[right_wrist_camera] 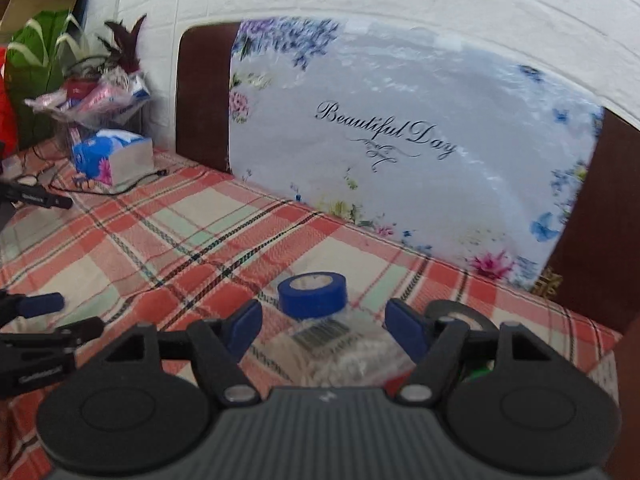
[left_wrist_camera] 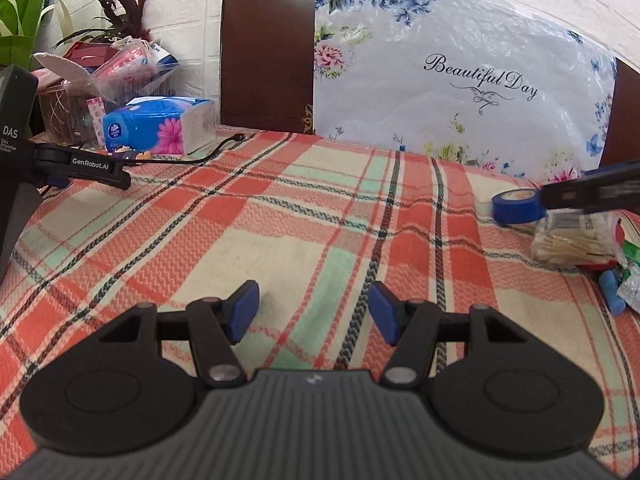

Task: Organize objects
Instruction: 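Move both grippers back toward the items on the cloth, then grasp the blue tape roll with the right gripper, then grasp the blue tape roll with the left gripper while the right gripper releases it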

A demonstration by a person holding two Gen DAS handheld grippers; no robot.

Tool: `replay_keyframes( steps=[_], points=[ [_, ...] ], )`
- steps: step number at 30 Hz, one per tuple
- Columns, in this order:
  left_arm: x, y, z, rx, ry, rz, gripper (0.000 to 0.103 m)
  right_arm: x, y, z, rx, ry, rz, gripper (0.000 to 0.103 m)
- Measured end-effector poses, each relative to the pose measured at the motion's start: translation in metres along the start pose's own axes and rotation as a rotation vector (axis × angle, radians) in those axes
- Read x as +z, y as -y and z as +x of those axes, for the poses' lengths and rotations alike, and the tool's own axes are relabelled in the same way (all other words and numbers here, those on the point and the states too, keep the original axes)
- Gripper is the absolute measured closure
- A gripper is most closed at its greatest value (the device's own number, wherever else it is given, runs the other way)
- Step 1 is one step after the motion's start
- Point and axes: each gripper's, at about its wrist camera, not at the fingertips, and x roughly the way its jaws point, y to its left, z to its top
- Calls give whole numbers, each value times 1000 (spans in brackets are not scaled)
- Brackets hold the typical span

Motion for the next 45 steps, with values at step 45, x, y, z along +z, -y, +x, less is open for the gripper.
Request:
replay_keyframes(
  steps=[45],
  points=[
    [-32, 257, -110, -731, -503, 426, 77, -235, 66, -207, -57, 2, 192, 45]
  ],
)
